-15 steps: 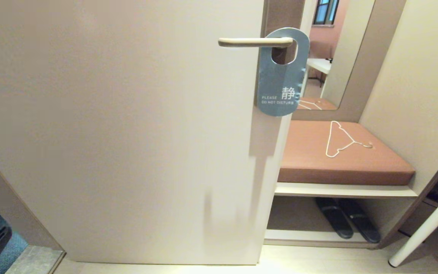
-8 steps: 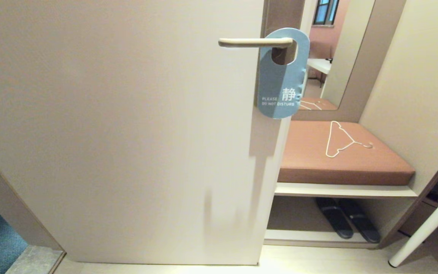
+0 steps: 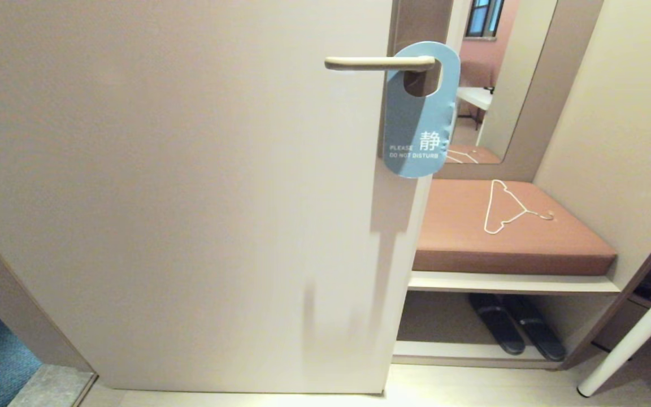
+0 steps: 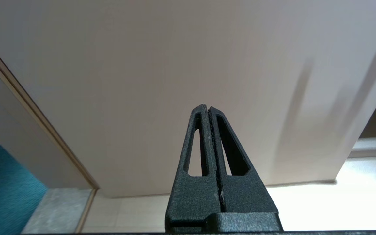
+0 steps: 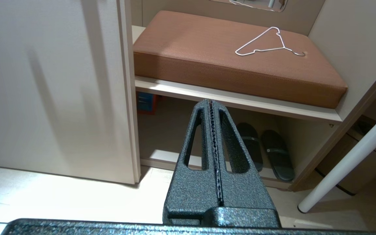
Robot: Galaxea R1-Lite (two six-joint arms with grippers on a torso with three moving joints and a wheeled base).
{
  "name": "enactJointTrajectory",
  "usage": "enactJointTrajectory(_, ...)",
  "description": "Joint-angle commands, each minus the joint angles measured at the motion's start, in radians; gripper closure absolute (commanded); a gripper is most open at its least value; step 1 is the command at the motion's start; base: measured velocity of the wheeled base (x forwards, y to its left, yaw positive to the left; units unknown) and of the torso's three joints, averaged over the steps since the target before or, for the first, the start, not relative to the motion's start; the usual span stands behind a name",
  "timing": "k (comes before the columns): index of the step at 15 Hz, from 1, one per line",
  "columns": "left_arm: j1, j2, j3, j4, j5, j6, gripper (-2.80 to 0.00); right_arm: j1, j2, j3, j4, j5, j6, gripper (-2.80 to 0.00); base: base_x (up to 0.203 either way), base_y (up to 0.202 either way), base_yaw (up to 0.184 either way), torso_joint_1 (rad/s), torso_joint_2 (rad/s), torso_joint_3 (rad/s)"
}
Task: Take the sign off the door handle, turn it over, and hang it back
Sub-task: Take down the sign
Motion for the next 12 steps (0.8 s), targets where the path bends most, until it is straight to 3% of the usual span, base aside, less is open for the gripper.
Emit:
enactJointTrajectory(1,-0.001,-0.017,0.000,0.001,-0.001,-0.007,0.00,0.001,0.002,0.001,0.000,0.000,-0.001,0.00,0.000,0.000,0.000,0.000,0.00,0.000)
enactJointTrajectory(12,-0.001,-0.017,0.000,0.001,0.005,-0.025,0.00,0.001,0.002,0.000,0.000,0.000,-0.001,0.00,0.000,0.000,0.000,0.000,0.00,0.000)
